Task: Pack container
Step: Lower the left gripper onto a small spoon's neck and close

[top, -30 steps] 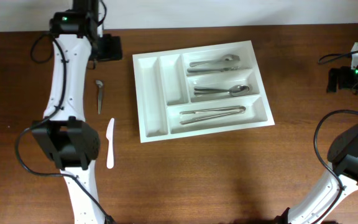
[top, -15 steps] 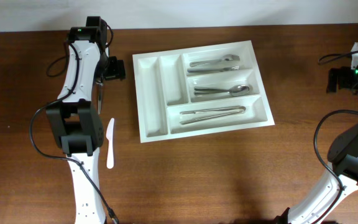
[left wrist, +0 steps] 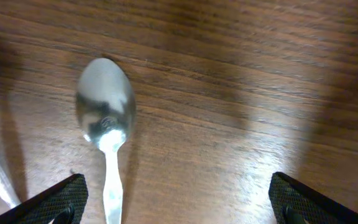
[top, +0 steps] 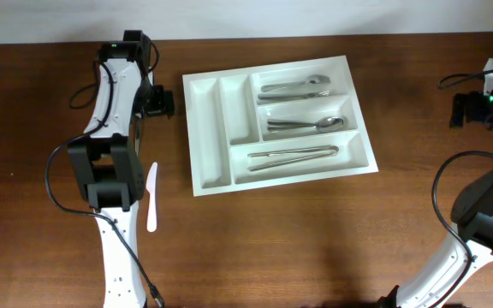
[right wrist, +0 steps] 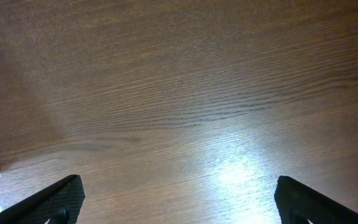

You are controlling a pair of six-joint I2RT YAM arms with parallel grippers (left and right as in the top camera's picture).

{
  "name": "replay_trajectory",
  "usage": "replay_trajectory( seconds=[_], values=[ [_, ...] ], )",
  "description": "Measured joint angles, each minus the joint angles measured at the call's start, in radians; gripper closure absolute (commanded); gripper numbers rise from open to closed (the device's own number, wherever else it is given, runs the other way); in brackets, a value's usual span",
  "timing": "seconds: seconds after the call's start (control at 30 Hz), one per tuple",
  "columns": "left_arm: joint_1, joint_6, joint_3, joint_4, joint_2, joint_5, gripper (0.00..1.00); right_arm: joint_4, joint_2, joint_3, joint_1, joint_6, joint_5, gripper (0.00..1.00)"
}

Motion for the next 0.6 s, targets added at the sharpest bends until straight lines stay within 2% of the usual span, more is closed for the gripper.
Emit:
replay_trajectory(
  seconds=[0.27, 0.6],
  values=[
    [0.003, 0.009, 0.000, -0.002, 0.003, 0.002, 0.05, 0.000, 0.000, 0.000, 0.000, 0.000, 0.000, 0.01],
    [0.034, 0.097, 0.000, -0.006, 0.003, 0.003, 0.05, 0.000, 0.000, 0.000, 0.000, 0.000, 0.000, 0.01]
  ],
)
